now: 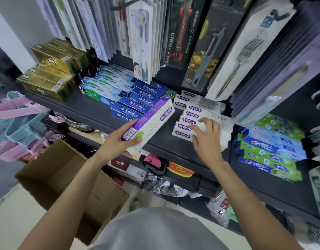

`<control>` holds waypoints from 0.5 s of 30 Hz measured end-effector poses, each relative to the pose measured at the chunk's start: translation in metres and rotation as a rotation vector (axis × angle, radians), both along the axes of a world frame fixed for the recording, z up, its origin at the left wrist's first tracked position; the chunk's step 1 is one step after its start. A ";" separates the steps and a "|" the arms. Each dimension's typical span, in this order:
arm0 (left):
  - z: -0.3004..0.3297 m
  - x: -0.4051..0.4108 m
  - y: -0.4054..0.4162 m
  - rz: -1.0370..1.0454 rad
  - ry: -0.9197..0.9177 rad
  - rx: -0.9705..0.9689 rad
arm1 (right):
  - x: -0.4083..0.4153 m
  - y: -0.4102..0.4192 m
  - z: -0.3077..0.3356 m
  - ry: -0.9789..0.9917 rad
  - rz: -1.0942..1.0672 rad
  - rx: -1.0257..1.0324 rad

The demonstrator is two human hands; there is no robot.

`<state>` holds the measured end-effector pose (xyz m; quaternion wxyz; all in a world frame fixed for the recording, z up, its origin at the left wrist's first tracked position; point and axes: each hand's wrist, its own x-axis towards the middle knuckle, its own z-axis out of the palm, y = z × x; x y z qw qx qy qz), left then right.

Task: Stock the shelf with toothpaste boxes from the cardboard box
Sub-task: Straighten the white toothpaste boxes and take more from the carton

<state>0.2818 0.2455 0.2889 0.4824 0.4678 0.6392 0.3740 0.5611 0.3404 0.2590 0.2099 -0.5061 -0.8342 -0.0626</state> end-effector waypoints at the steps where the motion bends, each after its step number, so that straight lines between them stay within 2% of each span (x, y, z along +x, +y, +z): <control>1: 0.001 0.000 0.002 -0.061 0.018 -0.014 | -0.015 -0.007 0.013 0.053 0.101 0.042; 2: 0.001 0.000 0.004 -0.129 0.045 -0.025 | -0.029 -0.015 0.026 0.033 0.216 0.057; 4: 0.002 -0.001 0.008 -0.278 0.093 -0.047 | -0.051 -0.025 0.041 -0.192 0.387 0.012; 6: 0.004 0.000 0.011 -0.418 0.073 -0.076 | -0.061 -0.032 0.038 -0.408 0.447 -0.032; 7: 0.005 0.001 0.012 -0.470 0.059 -0.084 | -0.060 -0.034 0.034 -0.452 0.453 -0.023; 9: 0.006 0.003 0.016 -0.491 0.030 -0.053 | -0.052 -0.032 0.030 -0.437 0.439 0.042; 13: 0.003 0.011 0.023 -0.219 0.046 0.143 | -0.034 -0.032 0.028 -0.276 0.315 0.036; 15: -0.007 0.021 0.024 -0.147 0.080 0.222 | -0.028 -0.041 0.023 -0.230 0.243 0.016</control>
